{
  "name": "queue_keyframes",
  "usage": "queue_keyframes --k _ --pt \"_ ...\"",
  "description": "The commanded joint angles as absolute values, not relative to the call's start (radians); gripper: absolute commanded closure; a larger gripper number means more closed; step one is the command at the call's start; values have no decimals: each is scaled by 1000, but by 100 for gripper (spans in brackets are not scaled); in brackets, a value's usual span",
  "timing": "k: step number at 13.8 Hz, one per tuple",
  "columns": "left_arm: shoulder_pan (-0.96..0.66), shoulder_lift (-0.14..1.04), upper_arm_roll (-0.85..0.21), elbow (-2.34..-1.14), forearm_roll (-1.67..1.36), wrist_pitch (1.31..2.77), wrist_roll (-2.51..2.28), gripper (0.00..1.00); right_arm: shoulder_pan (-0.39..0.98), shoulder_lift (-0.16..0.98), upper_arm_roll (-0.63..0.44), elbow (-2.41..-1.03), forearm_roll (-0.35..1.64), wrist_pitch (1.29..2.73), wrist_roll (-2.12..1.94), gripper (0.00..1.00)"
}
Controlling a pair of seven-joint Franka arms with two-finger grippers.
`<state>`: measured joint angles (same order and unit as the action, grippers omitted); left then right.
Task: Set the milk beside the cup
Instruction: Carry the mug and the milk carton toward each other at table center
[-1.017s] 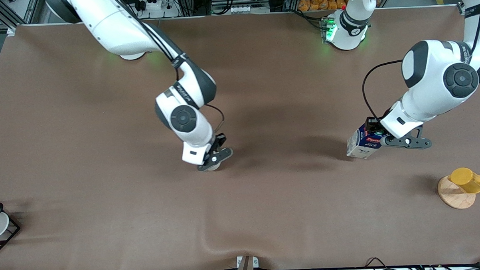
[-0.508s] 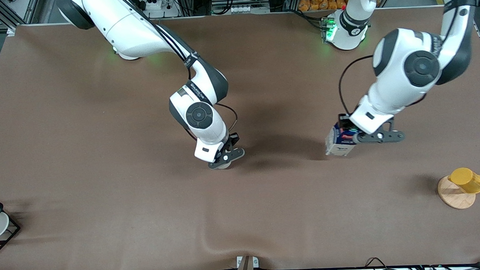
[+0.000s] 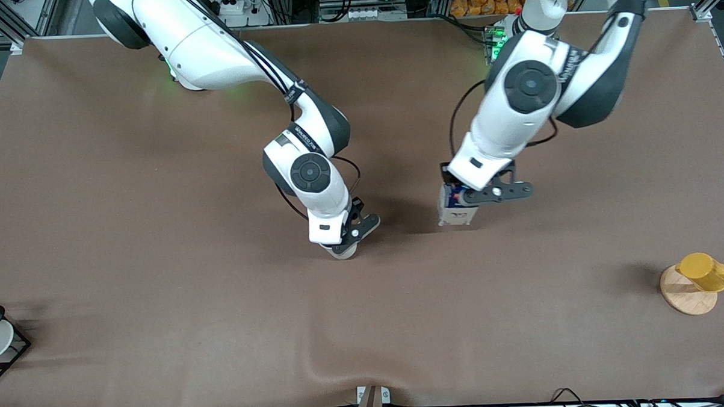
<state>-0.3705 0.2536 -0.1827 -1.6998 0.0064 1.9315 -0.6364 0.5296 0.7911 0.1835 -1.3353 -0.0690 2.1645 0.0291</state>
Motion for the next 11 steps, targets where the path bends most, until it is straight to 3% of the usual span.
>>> queue_keyframes --k 1,2,3,7,11 --pt "-406 291 -175 -1641 -5 1899 -692 62 548 813 172 -1296 -100 2160 18 77" --pt "-411 298 -175 -1641 -6 1899 -699 62 549 813 172 -1296 -101 2160 23 34" --pt "-423 298 -175 -1641 -6 1899 -715 62 549 811 172 -1299 -106 2160 23 0" --pt "-455 310 -176 -1618 -9 1899 -802 62 552 786 176 -1298 -98 2157 28 0" --pt "-526 405 -175 -1511 -8 1899 -914 62 528 694 181 -1304 -84 2131 28 0"
